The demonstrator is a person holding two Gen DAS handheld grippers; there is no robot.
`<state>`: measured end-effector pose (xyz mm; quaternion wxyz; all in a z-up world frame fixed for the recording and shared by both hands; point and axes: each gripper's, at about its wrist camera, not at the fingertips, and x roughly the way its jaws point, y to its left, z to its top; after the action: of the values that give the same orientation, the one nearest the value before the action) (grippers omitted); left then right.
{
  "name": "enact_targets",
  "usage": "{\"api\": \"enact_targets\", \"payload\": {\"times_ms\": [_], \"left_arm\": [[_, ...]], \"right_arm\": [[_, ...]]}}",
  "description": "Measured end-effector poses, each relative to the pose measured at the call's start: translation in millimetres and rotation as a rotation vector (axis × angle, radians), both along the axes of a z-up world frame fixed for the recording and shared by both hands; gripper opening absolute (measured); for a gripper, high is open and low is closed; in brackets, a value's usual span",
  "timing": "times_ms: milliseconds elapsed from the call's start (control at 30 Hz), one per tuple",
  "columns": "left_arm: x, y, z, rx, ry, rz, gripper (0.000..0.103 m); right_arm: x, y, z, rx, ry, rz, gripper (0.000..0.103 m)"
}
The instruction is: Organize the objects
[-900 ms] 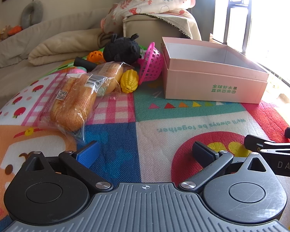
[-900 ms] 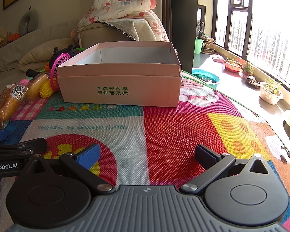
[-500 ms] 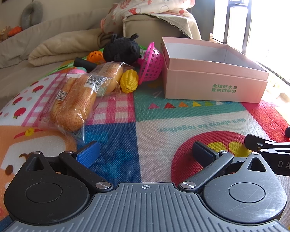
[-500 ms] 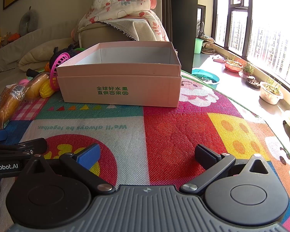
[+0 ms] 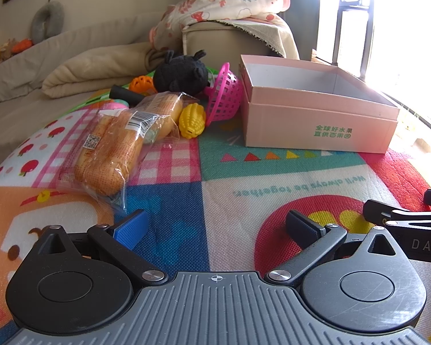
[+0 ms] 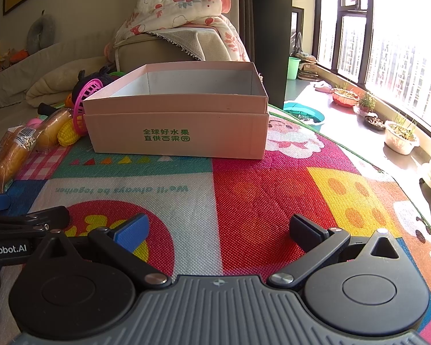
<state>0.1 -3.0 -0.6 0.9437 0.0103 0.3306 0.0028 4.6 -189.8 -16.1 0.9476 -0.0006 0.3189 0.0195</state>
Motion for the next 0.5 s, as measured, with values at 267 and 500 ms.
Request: {"api": "enact_targets", "payload": {"times_ms": [267,500], "left_arm": [[-0.1,0.3,0.0,-0.001,0.000,0.000,0.103],[-0.1,0.3,0.0,-0.002,-0.001,-0.001,0.103]], "right_arm": [[1.6,-0.2,-1.3,0.001,0.001,0.000,0.103],[1.3,-0.2,-1.2,0.001,0.000,0.000,0.103]]}}
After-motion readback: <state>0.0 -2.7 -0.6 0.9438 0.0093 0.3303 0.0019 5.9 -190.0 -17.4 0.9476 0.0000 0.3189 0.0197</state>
